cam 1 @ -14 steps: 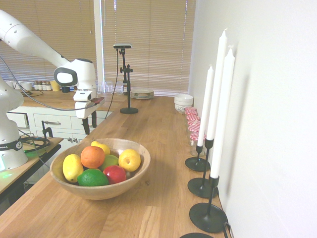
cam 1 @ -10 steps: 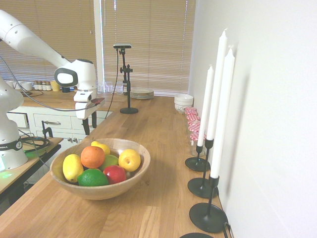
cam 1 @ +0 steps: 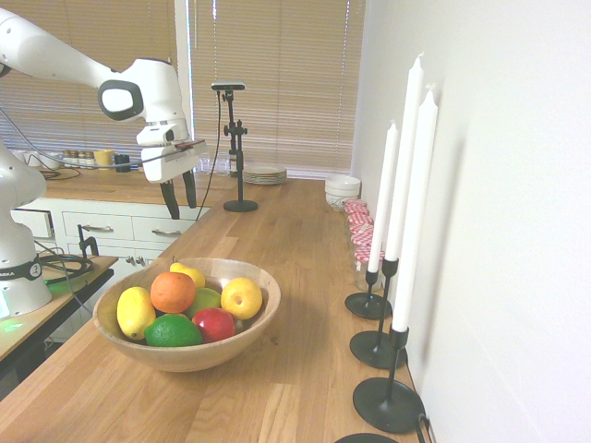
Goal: Take orange out of the basket
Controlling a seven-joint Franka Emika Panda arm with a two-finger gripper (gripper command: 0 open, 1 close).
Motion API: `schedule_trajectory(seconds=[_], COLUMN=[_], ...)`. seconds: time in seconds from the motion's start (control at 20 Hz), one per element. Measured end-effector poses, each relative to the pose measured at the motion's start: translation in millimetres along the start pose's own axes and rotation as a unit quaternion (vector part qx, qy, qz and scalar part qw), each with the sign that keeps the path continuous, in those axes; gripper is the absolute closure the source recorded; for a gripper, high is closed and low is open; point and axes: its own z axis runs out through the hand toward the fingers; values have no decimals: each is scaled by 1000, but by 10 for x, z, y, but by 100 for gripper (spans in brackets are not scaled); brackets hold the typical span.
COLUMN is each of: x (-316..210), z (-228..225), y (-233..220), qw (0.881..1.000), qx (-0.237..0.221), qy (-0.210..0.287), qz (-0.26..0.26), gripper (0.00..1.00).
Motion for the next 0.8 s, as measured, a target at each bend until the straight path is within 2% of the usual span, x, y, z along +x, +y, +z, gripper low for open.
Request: schedule_trajectory(seconds=[0.4,0.55,0.8], x=[1090,1370,1817], z=[-364,-268,-20], y=[1012,1162,1160], qw=[997,996,995], qx=[11,9,2], qy=[9,2,-12], qz=[75,88,98], gripper=[0,0,0])
